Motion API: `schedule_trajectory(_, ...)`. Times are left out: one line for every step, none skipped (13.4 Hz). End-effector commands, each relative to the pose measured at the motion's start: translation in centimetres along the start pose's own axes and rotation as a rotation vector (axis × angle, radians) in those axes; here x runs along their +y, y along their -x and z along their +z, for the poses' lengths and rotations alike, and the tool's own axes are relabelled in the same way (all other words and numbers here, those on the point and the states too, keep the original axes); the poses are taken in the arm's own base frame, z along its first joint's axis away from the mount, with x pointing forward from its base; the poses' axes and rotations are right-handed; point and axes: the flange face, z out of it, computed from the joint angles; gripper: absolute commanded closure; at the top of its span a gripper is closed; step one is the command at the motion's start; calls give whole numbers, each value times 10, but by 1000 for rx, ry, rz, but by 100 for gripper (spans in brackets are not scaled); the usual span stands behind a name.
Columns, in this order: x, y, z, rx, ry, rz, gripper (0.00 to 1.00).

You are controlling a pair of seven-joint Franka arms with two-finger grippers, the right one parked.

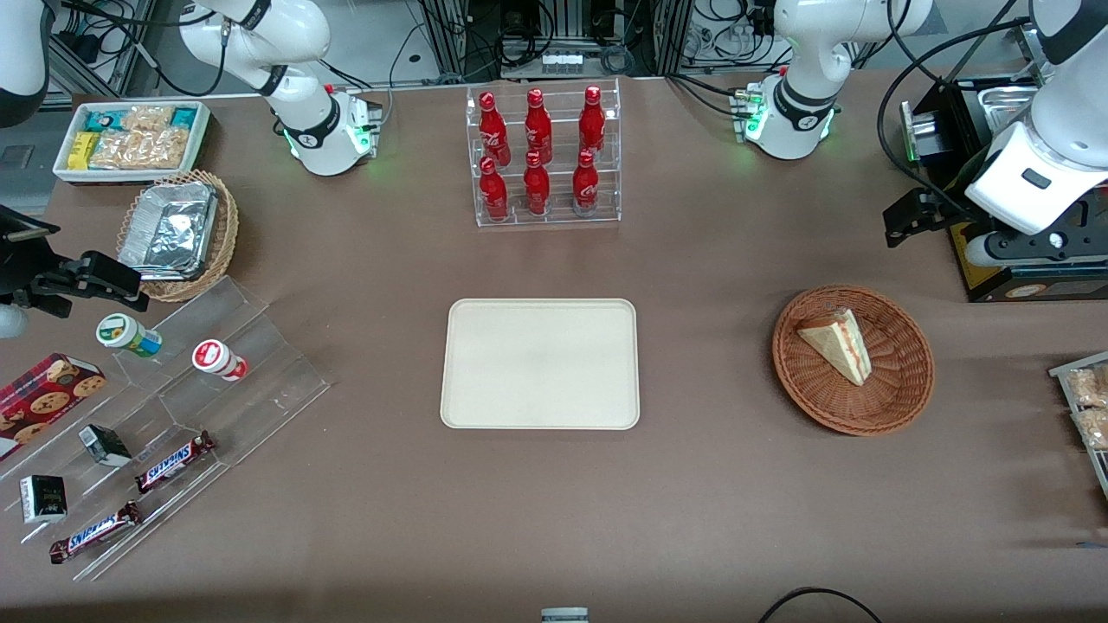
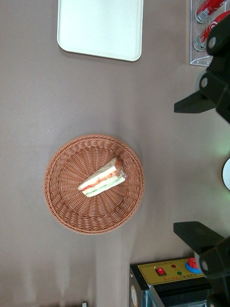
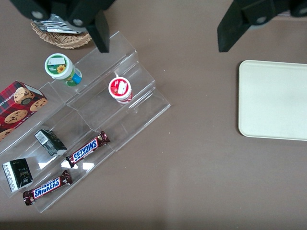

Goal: Place sandwich from basket to tray
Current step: 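Move the left gripper over the sandwich in the wicker basket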

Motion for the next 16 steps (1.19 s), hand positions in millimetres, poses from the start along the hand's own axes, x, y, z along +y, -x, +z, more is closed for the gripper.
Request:
schedule_trajectory(-1, 0, -4, 2, -4, 2, 0)
schedule_trajectory(-4, -1, -4, 3, -3, -4, 0)
schedule_trajectory(-5, -1, -4, 2, -3, -6, 0)
schedule_trajectory(-7, -1, -4, 2, -5, -7, 0)
schedule_trajectory(-8, -2, -3, 2, -4, -12, 0)
schedule_trajectory(-10, -3, -1, -3, -6, -17, 0)
schedule_trajectory(-14, -6, 5, -14, -6, -22, 0)
schedule_trajectory(-25, -10, 11, -26, -6, -42, 0)
schedule_trajectory(-36, -15, 19, -42, -4, -63, 0)
schedule_trajectory(-46, -21, 27, -58, -3, -79, 0)
schedule_trajectory(-52, -27, 39, -78, -2, -91, 0)
schedule_trajectory(-65, -33, 50, -96, 2, -119, 0)
schedule_trajectory(-77, -41, 64, -118, 6, -157, 0)
schedule_trajectory(-86, -47, 75, -130, 11, -191, 0)
schedule_trajectory(-94, -52, 81, -121, 11, -216, 0)
schedule_trajectory(-102, -55, 98, -142, 9, -232, 0)
